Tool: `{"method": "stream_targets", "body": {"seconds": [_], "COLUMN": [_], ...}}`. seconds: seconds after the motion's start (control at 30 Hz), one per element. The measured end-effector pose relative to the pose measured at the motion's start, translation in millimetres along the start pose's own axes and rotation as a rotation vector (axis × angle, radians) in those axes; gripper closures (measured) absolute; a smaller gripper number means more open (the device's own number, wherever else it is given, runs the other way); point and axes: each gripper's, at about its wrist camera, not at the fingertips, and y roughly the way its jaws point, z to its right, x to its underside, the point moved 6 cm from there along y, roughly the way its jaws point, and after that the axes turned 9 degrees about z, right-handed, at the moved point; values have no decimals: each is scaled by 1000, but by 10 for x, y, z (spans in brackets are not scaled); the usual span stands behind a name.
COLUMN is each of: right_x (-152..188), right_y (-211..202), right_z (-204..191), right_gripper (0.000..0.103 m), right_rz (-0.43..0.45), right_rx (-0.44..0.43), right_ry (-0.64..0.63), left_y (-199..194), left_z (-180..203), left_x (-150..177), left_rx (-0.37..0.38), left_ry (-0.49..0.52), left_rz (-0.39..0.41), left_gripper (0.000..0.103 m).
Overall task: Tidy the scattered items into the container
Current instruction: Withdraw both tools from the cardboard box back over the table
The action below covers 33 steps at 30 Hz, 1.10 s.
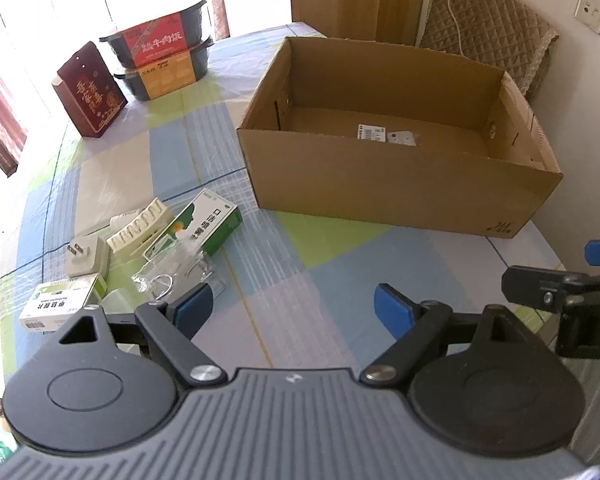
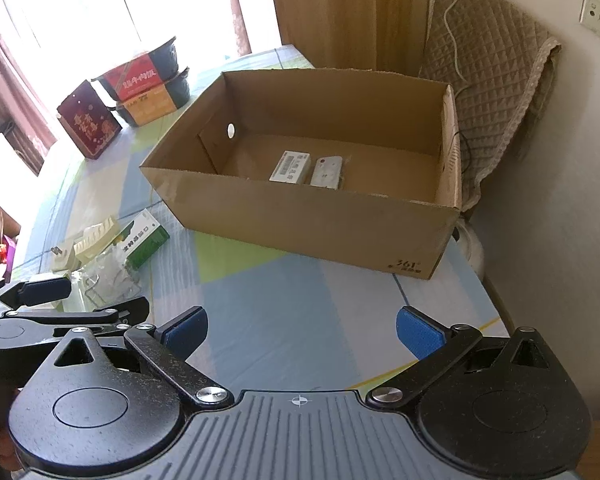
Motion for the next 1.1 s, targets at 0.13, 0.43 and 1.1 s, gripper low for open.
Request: {"method": "stream_targets", "body": {"seconds": [0.13, 0.43, 1.1], "right_x": [14, 55, 318], "right_y": [30, 114, 604], "right_z": [-17, -71, -520], "right_gripper": [0, 0, 0], "right_rz": [-5, -12, -11], "right_rx": [0, -6, -236], "right_ry": [2, -1, -53], "left_y": [12, 34, -47], "left_z": [-48, -149, -1142], "left_x": [48, 115, 795], "left_rx": [-2, -6, -138], "left_ry": [-7, -20, -65], "left_rz": [-5, -8, -20], "left_gripper": [18, 18, 19]}}
